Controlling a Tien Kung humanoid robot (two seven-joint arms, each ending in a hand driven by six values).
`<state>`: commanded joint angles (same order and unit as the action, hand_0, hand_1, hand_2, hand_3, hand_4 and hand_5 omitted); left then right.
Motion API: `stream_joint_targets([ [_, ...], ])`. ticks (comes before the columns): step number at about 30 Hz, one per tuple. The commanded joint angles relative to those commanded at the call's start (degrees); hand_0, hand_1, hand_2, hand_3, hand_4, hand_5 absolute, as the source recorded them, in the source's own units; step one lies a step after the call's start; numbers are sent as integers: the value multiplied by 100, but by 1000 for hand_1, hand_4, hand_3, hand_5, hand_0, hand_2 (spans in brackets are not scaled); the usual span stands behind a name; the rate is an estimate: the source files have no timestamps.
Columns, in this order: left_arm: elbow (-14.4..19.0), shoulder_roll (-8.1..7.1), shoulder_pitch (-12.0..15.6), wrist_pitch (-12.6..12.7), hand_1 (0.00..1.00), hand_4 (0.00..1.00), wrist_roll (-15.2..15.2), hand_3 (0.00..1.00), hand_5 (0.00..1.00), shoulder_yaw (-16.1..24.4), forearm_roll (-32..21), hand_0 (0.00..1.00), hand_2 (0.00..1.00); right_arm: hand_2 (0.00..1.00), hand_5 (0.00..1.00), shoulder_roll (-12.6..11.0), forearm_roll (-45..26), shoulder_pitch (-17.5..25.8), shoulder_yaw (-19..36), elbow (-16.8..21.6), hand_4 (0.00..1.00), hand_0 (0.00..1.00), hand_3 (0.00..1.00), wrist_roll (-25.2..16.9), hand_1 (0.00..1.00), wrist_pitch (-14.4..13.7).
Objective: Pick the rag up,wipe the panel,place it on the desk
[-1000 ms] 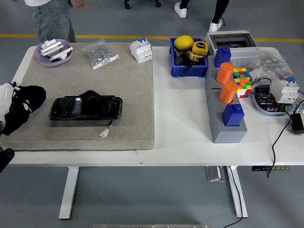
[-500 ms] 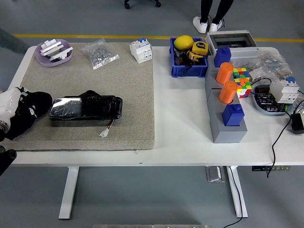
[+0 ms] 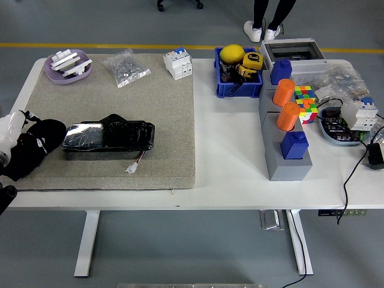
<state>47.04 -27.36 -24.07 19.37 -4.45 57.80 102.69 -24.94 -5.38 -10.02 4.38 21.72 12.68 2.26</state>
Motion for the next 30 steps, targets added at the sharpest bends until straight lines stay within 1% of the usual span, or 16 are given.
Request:
stream_joint_targets([
  [1,0,-1,-2,-11,769,997,-2,700,227,5,-5,678,796,711,520,0,0,-1,-1,-1,998,767,684,-1,697,-2],
  [6,57,-31,-9,-122,769,997,-14,700,227,30,33,678,796,711,520,-8,6,-9,6,-4,998,767,684,5,697,-7],
  [7,70,-38,-6,-149,774,998,-18,757,311,43,37,690,806,711,520,-10,7,-11,7,-4,998,766,684,6,695,-8],
  [12,186,-81,22,-322,774,998,-2,757,311,135,84,690,806,711,520,-13,19,-11,19,-9,998,766,684,17,695,-13],
  [13,213,-87,29,-342,774,998,12,763,427,153,72,694,807,711,521,-13,23,-12,22,-10,998,766,684,20,696,-15],
  [18,297,-111,40,-392,774,998,6,763,427,214,107,694,807,711,521,-16,47,-12,36,-12,998,766,684,31,696,-22],
  [19,305,-114,41,-399,772,998,9,768,477,219,109,694,809,711,521,-16,51,-12,37,-12,998,766,685,32,695,-24],
  [24,386,-155,66,-432,772,998,3,768,477,272,165,694,809,711,521,-17,61,-4,38,-14,998,766,685,35,695,-29],
  [25,401,-165,71,-450,768,998,8,772,490,288,164,693,808,711,521,-16,66,-1,41,-15,998,766,684,38,696,-30],
  [29,578,-257,146,-535,768,998,87,772,490,413,96,693,808,711,521,-11,66,19,35,-21,998,766,684,34,696,-32],
  [30,665,-285,184,-558,768,998,128,772,490,474,41,693,808,711,521,-8,56,25,29,-22,998,766,684,29,696,-30],
])
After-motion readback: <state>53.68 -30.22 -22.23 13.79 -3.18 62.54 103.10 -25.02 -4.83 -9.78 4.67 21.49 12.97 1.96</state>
